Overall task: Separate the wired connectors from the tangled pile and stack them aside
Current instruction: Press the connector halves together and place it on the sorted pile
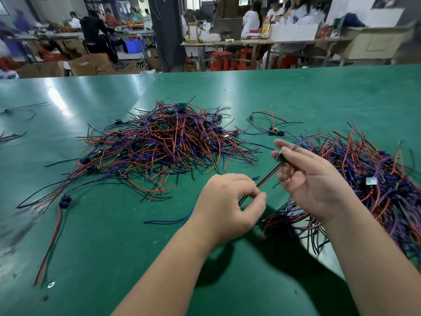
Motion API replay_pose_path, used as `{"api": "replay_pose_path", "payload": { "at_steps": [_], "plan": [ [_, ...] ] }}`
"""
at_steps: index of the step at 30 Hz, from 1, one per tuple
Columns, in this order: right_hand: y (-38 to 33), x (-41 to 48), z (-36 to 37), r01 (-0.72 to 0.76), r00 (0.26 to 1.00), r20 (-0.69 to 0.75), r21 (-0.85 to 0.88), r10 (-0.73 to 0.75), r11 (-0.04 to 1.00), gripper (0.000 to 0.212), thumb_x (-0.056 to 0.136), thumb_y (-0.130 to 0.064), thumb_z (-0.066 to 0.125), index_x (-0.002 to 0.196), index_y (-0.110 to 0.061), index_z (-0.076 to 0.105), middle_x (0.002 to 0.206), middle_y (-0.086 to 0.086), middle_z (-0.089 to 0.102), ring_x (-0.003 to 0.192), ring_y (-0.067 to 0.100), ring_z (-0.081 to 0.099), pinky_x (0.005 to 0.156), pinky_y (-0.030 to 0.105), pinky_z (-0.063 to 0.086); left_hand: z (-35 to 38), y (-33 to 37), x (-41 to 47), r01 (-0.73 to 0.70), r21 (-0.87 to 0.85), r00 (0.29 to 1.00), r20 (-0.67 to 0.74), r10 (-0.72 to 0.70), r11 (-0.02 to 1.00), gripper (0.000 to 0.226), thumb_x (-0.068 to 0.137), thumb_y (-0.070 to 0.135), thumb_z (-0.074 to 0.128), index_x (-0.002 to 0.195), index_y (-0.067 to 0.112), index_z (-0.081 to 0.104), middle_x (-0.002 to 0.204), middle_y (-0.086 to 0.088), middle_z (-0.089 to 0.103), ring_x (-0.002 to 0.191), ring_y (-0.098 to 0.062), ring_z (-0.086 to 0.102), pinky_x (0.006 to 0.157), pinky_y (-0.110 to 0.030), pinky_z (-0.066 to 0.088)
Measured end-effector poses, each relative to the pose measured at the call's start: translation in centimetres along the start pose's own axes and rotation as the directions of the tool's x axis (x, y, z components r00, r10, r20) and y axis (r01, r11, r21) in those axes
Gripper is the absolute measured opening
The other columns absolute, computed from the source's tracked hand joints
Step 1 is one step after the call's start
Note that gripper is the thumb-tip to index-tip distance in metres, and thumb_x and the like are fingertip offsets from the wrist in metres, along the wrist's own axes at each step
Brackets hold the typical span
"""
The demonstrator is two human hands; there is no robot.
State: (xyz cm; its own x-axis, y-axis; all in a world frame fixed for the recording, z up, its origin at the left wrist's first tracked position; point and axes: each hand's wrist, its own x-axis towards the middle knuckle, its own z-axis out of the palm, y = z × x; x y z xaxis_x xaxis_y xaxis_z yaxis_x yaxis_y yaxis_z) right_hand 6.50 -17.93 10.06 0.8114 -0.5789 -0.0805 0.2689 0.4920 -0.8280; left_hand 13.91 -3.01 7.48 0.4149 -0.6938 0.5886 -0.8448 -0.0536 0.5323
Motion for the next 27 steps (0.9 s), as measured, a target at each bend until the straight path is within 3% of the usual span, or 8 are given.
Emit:
{"api": "replay_pose_path", "payload": {
  "at_steps": [3, 6, 9, 12, 14, 18, 21, 27],
  "plan": [
    [0.0, -0.1, -0.1, 0.071, 0.997, -0.023, -0.083, -0.073, 0.994, 0.012, 0.082, -0.007, 0.059, 0.089, -0.009, 0.068, 0.063, -0.002, 0.066, 0.05, 0.004, 0.055, 0.05, 0.013, 0.046, -0.2, -0.3, 0.1, 0.132, 0.128, 0.991, -0.052, -0.126, 0.983, 0.044, 0.085, 0.044, 0.055, 0.05, 0.017, 0.048, 0.049, 0.008, 0.046, 0.055, -0.016, 0.048, 0.07, -0.031, 0.039],
    [0.5, -0.3, 0.3, 0.149, 0.987, -0.014, -0.287, -0.16, 0.946, 0.008, 0.072, -0.01, 0.067, 0.079, -0.007, 0.068, 0.057, 0.0, 0.066, 0.05, 0.008, 0.061, 0.049, 0.015, 0.049, -0.4, -0.3, 0.0, 0.224, 0.057, 0.959, -0.19, -0.21, 0.973, 0.043, 0.077, 0.057, 0.056, 0.059, 0.018, 0.051, 0.064, 0.005, 0.062, 0.067, -0.014, 0.06, 0.075, -0.037, 0.047],
    [1.5, -0.6, 0.8, 0.144, 0.989, 0.022, -0.34, -0.145, 0.929, 0.013, 0.062, -0.012, 0.071, 0.072, -0.006, 0.066, 0.055, 0.005, 0.066, 0.047, 0.013, 0.062, 0.046, 0.018, 0.05, -0.3, -0.4, 0.1, 0.184, -0.073, 0.966, -0.173, -0.194, 0.98, 0.037, 0.07, 0.043, 0.079, 0.088, 0.017, 0.06, 0.087, 0.007, 0.067, 0.076, -0.007, 0.063, 0.075, -0.029, 0.052],
    [2.2, -0.7, 0.9, 0.208, 0.978, 0.077, -0.484, -0.196, 0.85, 0.009, 0.068, -0.007, 0.076, 0.065, -0.01, 0.068, 0.053, 0.006, 0.066, 0.043, 0.011, 0.057, 0.043, 0.019, 0.046, 0.2, -0.5, 0.2, 0.199, -0.156, 0.972, -0.098, -0.215, 0.968, 0.028, 0.069, 0.026, 0.084, 0.091, 0.015, 0.07, 0.08, 0.005, 0.072, 0.069, -0.005, 0.063, 0.07, -0.029, 0.053],
    [2.3, -0.6, 0.6, 0.261, 0.962, 0.095, -0.581, -0.255, 0.77, 0.017, 0.074, -0.009, 0.076, 0.06, -0.011, 0.066, 0.046, 0.003, 0.06, 0.039, 0.009, 0.049, 0.04, 0.017, 0.039, 0.4, -0.3, 0.3, 0.332, -0.345, 0.932, -0.02, -0.361, 0.878, 0.016, 0.071, 0.016, 0.083, 0.083, 0.016, 0.073, 0.073, 0.004, 0.073, 0.064, -0.005, 0.066, 0.066, -0.025, 0.055],
    [1.9, -0.4, 0.2, 0.283, 0.957, 0.158, -0.683, -0.242, 0.673, 0.022, 0.072, -0.017, 0.078, 0.06, -0.006, 0.063, 0.04, 0.001, 0.052, 0.036, 0.009, 0.043, 0.039, 0.017, 0.035, 0.5, -0.1, 0.4, 0.577, -0.619, 0.798, 0.288, -0.529, 0.533, 0.012, 0.079, 0.004, 0.074, 0.079, 0.016, 0.07, 0.064, 0.002, 0.07, 0.057, -0.009, 0.066, 0.054, -0.019, 0.051],
    [1.1, -0.6, 0.2, 0.253, 0.96, 0.066, -0.625, -0.273, 0.738, 0.03, 0.065, -0.029, 0.076, 0.058, -0.005, 0.06, 0.04, 0.001, 0.053, 0.034, 0.008, 0.043, 0.038, 0.016, 0.035, 0.3, 0.1, 0.4, 0.635, -0.621, 0.759, 0.39, -0.521, 0.459, 0.008, 0.08, 0.007, 0.074, 0.08, 0.013, 0.068, 0.071, -0.003, 0.069, 0.059, -0.013, 0.067, 0.056, -0.021, 0.053],
    [-1.9, -0.5, -1.0, 0.313, 0.871, -0.321, -0.217, -0.371, 0.925, 0.021, 0.074, -0.02, 0.074, 0.065, -0.015, 0.056, 0.047, -0.008, 0.058, 0.04, 0.003, 0.05, 0.044, 0.014, 0.043, 1.1, 0.5, -0.1, 0.602, -0.423, 0.789, 0.446, -0.422, 0.677, 0.016, 0.075, 0.017, 0.081, 0.069, 0.025, 0.068, 0.068, 0.008, 0.069, 0.062, -0.003, 0.06, 0.065, -0.017, 0.048]
  ]
}}
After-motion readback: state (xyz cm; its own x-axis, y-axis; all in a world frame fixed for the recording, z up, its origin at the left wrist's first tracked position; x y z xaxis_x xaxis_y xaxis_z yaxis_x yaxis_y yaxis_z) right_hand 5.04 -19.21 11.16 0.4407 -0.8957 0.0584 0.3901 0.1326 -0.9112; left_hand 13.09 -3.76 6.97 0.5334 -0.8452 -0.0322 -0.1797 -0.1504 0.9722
